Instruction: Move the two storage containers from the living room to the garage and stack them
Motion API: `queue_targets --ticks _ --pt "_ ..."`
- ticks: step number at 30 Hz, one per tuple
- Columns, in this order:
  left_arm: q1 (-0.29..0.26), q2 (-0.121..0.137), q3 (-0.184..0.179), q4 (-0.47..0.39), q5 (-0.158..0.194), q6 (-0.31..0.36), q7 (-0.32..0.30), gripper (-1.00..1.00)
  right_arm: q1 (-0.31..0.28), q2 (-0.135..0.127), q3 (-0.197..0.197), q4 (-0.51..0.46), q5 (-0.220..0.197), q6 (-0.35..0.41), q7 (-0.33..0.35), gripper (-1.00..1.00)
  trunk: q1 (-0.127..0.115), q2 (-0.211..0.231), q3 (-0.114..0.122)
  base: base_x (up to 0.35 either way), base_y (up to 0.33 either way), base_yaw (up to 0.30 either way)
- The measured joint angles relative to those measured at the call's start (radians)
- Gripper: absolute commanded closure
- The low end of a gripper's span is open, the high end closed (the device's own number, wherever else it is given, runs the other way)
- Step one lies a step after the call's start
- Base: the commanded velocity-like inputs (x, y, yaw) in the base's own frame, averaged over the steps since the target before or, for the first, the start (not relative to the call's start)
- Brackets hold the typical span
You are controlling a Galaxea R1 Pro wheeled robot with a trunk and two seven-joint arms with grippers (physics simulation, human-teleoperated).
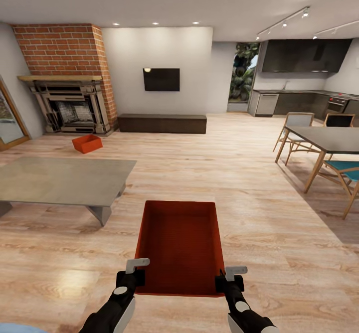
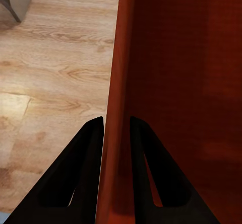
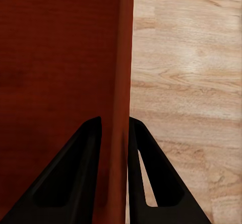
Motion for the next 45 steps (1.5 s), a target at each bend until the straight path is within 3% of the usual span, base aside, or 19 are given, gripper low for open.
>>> queue_targets --ticks 13,31,45 --pt "0.000 0.000 0.001 0.000 -0.001 0.000 -0.001 1.00 0.000 0.000 -0.001 0.000 0.003 -0.001 -0.001 1.00 0.000 0.000 0.001 0.000 0.000 0.000" --pt "0.000 0.001 0.001 -0.001 -0.002 0.000 -0.004 1.00 0.000 0.002 -0.002 0.000 0.003 -0.001 -0.004 1.00 -0.069 0.126 0.057 0.000 0.000 0.000" --pt "0.000 0.001 0.002 -0.002 -0.003 0.000 -0.003 1.00 0.000 0.001 -0.003 0.000 0.003 -0.002 -0.003 1.00 -0.069 0.126 0.065 0.000 0.000 0.000"
